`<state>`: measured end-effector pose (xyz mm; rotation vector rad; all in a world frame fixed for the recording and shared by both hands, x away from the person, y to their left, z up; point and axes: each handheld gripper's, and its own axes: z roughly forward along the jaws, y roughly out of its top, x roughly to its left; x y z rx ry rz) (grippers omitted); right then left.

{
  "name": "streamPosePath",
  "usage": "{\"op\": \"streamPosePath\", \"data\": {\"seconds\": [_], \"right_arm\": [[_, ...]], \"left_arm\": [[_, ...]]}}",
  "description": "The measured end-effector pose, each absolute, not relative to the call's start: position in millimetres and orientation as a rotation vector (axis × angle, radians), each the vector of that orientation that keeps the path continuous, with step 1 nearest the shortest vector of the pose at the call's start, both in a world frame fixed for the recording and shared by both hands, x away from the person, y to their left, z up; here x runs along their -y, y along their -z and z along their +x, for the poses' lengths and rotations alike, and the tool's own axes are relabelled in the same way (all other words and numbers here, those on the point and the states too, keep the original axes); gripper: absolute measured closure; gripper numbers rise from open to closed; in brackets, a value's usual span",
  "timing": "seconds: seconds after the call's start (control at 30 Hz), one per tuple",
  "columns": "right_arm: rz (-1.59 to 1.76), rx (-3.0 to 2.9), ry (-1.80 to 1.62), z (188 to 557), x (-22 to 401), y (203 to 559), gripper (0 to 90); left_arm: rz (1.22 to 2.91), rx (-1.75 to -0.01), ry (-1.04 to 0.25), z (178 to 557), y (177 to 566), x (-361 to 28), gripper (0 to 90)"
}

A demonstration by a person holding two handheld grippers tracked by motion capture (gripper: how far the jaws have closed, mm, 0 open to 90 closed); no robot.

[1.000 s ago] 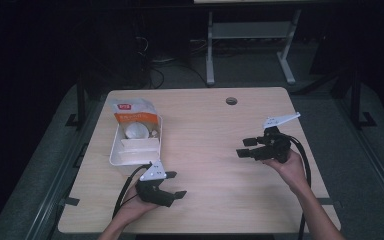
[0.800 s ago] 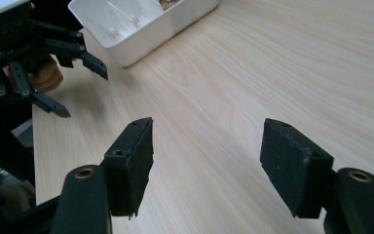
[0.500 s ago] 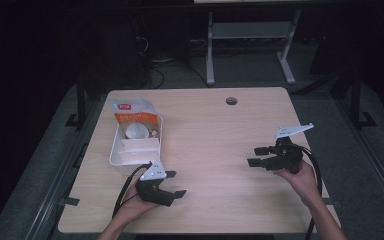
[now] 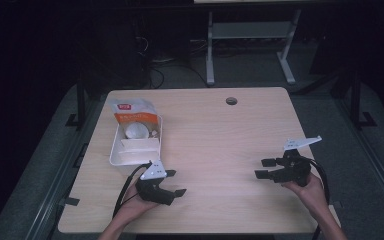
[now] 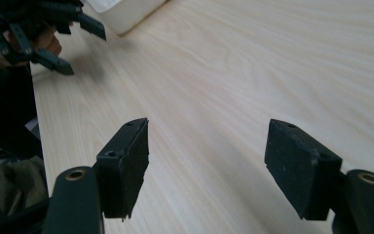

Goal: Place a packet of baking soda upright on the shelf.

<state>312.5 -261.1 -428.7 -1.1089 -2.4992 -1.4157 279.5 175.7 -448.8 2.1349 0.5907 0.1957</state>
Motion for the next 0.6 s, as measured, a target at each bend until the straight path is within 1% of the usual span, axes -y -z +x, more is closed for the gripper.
{"op": "streamPosePath", "data": {"seconds": [0.43, 0.6], "right_arm": [[-1.141, 2.474, 1.431, 285, 274, 444, 30.4], [-1.142, 2.561, 1.380, 280, 264, 445, 30.5]], "left_arm": [[2.152, -0.589, -0.184, 278, 452, -172, 24.5], [2.168, -0.556, -0.220, 274, 451, -168, 25.0]]}}
